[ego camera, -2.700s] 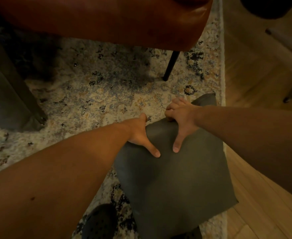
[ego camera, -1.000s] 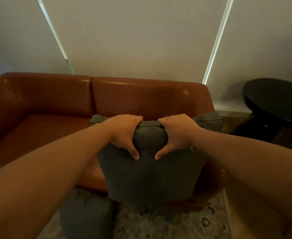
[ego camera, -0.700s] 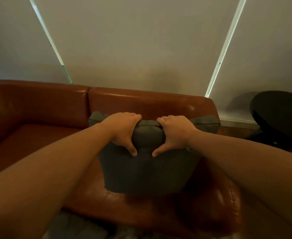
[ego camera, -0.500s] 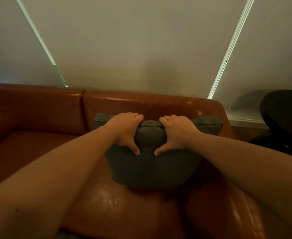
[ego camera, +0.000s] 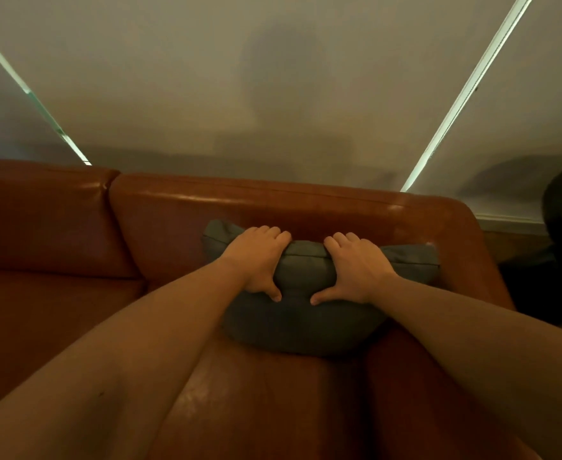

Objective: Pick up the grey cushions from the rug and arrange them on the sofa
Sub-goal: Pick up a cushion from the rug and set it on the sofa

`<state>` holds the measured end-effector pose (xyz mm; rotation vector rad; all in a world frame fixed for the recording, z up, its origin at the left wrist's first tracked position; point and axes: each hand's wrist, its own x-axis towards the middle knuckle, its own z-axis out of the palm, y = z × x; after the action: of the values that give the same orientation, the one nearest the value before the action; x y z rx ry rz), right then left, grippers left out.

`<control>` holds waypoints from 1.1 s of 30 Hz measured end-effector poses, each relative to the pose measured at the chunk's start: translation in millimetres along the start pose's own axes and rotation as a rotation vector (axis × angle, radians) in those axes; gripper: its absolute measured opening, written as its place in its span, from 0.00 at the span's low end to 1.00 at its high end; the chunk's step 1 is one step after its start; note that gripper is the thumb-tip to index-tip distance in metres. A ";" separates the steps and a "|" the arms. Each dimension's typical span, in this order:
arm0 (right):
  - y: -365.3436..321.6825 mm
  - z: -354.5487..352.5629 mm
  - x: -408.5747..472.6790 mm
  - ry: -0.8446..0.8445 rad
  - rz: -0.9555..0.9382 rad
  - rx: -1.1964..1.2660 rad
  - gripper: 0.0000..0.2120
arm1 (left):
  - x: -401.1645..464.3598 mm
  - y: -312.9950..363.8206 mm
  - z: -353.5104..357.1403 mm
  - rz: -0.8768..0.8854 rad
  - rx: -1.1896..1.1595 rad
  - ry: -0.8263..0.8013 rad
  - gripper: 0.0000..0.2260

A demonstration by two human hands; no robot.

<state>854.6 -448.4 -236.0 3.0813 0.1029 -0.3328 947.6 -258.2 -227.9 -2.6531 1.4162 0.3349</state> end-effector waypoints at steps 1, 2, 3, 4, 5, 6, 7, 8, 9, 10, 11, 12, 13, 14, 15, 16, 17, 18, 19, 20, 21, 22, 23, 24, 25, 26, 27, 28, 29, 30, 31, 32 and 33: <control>3.5 4.5 7.8 -0.003 0.011 0.005 0.52 | 8.6 -5.6 5.6 -0.007 -0.012 -0.010 0.47; 6.7 7.9 15.7 0.000 0.022 0.006 0.52 | 17.0 -11.0 9.3 -0.016 -0.020 -0.015 0.48; 10.5 9.8 24.2 0.004 0.031 0.004 0.53 | 26.0 -16.2 11.1 -0.022 -0.021 -0.017 0.49; 14.7 10.4 32.5 0.005 0.037 0.003 0.53 | 34.2 -21.4 11.0 -0.025 -0.022 -0.022 0.49; 19.3 11.4 42.7 -0.006 0.041 0.010 0.54 | 43.9 -27.1 11.8 -0.030 -0.029 -0.039 0.50; 22.4 10.4 46.9 -0.013 0.044 0.020 0.55 | 48.8 -29.1 10.0 -0.033 -0.028 -0.053 0.51; 24.9 10.2 50.6 -0.024 0.046 0.031 0.55 | 53.0 -29.9 8.8 -0.041 -0.022 -0.065 0.51; 27.3 11.6 55.2 -0.031 0.050 0.038 0.56 | 57.9 -31.1 8.9 -0.054 -0.011 -0.072 0.52; 29.0 13.1 60.1 -0.032 0.057 0.040 0.57 | 62.6 -31.9 9.6 -0.077 0.005 -0.073 0.53; 29.3 14.5 64.1 -0.028 0.069 0.032 0.57 | 66.5 -31.3 10.9 -0.107 0.027 -0.071 0.54; 28.6 15.9 67.2 -0.023 0.085 0.016 0.58 | 69.0 -29.6 12.9 -0.142 0.050 -0.068 0.54; 27.3 17.7 69.7 -0.018 0.102 -0.004 0.58 | 70.4 -27.4 15.3 -0.181 0.070 -0.061 0.55; 26.1 19.4 71.5 -0.015 0.118 -0.021 0.59 | 71.3 -24.9 17.5 -0.219 0.085 -0.052 0.56; 25.1 21.3 72.3 -0.013 0.132 -0.032 0.61 | 71.2 -22.6 19.4 -0.254 0.095 -0.045 0.57; 24.1 22.1 72.3 -0.014 0.146 -0.037 0.62 | 70.0 -20.9 20.3 -0.284 0.100 -0.042 0.57; 21.8 22.6 70.2 -0.013 0.160 -0.039 0.63 | 66.5 -19.2 20.7 -0.310 0.101 -0.040 0.58; 20.8 23.1 69.0 -0.007 0.179 -0.040 0.64 | 64.5 -18.5 20.4 -0.332 0.103 -0.034 0.59; 19.3 23.2 66.4 0.004 0.199 -0.042 0.64 | 61.5 -18.0 19.7 -0.348 0.107 -0.027 0.59; 17.1 22.1 63.6 0.012 0.214 -0.047 0.64 | 57.3 -17.3 18.6 -0.358 0.114 -0.021 0.59; 14.3 20.9 60.3 0.022 0.221 -0.059 0.63 | 52.8 -16.9 17.7 -0.360 0.122 -0.015 0.59; 11.2 19.5 56.2 0.031 0.216 -0.076 0.62 | 47.4 -15.7 16.9 -0.360 0.125 -0.010 0.58; 8.1 18.1 51.4 0.043 0.203 -0.090 0.60 | 41.3 -14.1 16.4 -0.358 0.122 -0.002 0.57; 4.9 16.5 46.4 0.058 0.184 -0.099 0.57 | 34.3 -12.3 15.3 -0.355 0.115 0.008 0.55; 2.5 14.3 40.9 0.075 0.163 -0.102 0.55 | 26.9 -10.1 13.3 -0.350 0.106 0.017 0.54; -0.2 11.7 34.8 0.091 0.143 -0.102 0.52 | 18.6 -7.6 11.1 -0.348 0.096 0.026 0.52; -3.3 8.8 28.1 0.104 0.123 -0.101 0.50 | 8.8 -4.7 8.7 -0.349 0.085 0.034 0.51; -6.1 5.7 21.4 0.112 0.103 -0.102 0.49 | -1.3 -1.1 6.2 -0.355 0.072 0.041 0.50; -10.2 2.5 12.9 0.119 0.082 -0.105 0.47 | -14.9 3.7 5.0 -0.370 0.056 0.048 0.49; -12.9 0.6 6.7 0.126 0.067 -0.110 0.46 | -26.2 7.5 5.9 -0.388 0.040 0.054 0.47; -16.2 -2.0 -1.5 0.133 0.049 -0.117 0.45 | -40.8 13.0 7.6 -0.412 0.027 0.055 0.46; -20.7 -4.6 -11.0 0.137 0.025 -0.126 0.43 | -58.1 19.8 10.4 -0.439 0.020 0.049 0.45; -25.5 -7.0 -19.9 0.132 -0.001 -0.131 0.42 | -74.9 26.5 14.0 -0.465 0.013 0.034 0.45; -31.4 -8.7 -30.1 0.126 -0.031 -0.134 0.41 | -94.1 34.7 18.2 -0.492 0.009 0.022 0.45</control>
<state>824.9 -418.6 -222.1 2.9677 0.1696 -0.1270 865.6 -198.1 -222.2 -2.8789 0.7202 0.2439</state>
